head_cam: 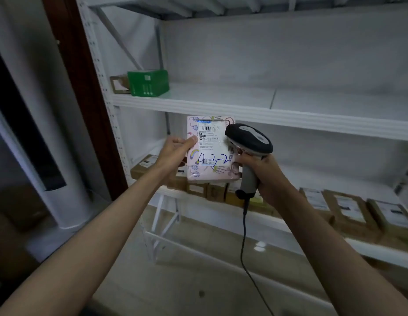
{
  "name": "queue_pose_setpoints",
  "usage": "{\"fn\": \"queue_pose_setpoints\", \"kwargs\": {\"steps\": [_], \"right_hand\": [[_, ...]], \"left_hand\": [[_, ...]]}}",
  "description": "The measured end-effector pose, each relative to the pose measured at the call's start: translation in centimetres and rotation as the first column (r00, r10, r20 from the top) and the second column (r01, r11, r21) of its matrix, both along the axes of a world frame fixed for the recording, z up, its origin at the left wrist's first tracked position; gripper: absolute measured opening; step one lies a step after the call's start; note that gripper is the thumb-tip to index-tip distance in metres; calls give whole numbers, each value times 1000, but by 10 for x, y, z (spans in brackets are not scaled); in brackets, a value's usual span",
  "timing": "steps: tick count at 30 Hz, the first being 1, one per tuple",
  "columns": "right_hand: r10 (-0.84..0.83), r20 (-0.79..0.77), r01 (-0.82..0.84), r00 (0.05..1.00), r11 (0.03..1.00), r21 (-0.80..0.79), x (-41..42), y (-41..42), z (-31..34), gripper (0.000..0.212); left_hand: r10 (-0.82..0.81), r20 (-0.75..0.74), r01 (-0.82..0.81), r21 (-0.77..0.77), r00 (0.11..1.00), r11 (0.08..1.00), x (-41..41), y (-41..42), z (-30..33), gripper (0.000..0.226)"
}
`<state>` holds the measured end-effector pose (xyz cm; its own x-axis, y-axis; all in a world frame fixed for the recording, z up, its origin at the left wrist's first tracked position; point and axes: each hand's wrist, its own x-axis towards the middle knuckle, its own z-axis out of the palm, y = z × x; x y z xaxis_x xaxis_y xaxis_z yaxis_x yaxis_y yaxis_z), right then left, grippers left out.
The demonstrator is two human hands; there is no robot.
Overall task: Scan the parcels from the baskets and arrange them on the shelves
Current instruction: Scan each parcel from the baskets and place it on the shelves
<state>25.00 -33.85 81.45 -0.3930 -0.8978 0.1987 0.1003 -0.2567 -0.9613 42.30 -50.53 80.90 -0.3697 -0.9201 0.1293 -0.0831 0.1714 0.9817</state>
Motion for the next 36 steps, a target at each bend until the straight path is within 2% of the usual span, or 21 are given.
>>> {"fn": "queue_pose_setpoints", "kwargs": {"steps": [3, 5, 9, 12, 16, 20, 22, 24, 27, 29, 32, 36], "right_hand": [[49, -50, -49, 998, 999, 1, -9, -31, 13, 30], [84, -37, -84, 996, 996, -6, -19, -51, 20, 32], [180, -15, -181, 984, 982, -57, -42, -83, 36, 48], [226, -16, -226, 974, 969, -101, -55, -101, 50, 44], [235, -51, -240, 971, 958, -157, -75, -120, 64, 37], [222, -36, -225, 974, 960, -164, -98, -141, 73, 26], [201, -22, -202, 979, 966, -160, -105, -151, 78, 16], [171, 2, -169, 985, 974, -150, -109, -161, 82, 22], [179, -11, -178, 984, 972, -151, -111, -173, 87, 26], [184, -47, -189, 982, 970, -153, -108, -179, 90, 25], [209, -99, -222, 973, 963, -154, -102, -191, 92, 24], [211, -105, -223, 972, 966, -127, -98, -207, 89, 33]], "left_hand": [[120, -3, -120, -61, 993, 991, -2, -22, 11, 47], [141, -7, -141, -98, 990, 985, -5, -33, 21, 42], [23, -56, -28, -82, 998, 996, -13, -43, 37, 41], [-75, -38, 71, -108, 996, 992, -23, -50, 48, 37], [-113, -82, 104, -101, 990, 989, -46, -67, 67, 42], [-10, -180, 3, -36, 984, 999, -78, -88, 85, 62], [58, -201, -61, -10, 978, 998, -96, -97, 91, 64], [107, -259, -107, 15, 960, 994, -110, -104, 94, 63], [208, -442, -152, 159, 872, 976, -125, -114, 96, 65], [238, -527, -105, 271, 816, 957, -135, -119, 96, 62], [286, -546, -74, 376, 787, 924, -146, -121, 96, 69], [309, -521, -105, 384, 796, 917, -137, -137, 104, 71]]}}
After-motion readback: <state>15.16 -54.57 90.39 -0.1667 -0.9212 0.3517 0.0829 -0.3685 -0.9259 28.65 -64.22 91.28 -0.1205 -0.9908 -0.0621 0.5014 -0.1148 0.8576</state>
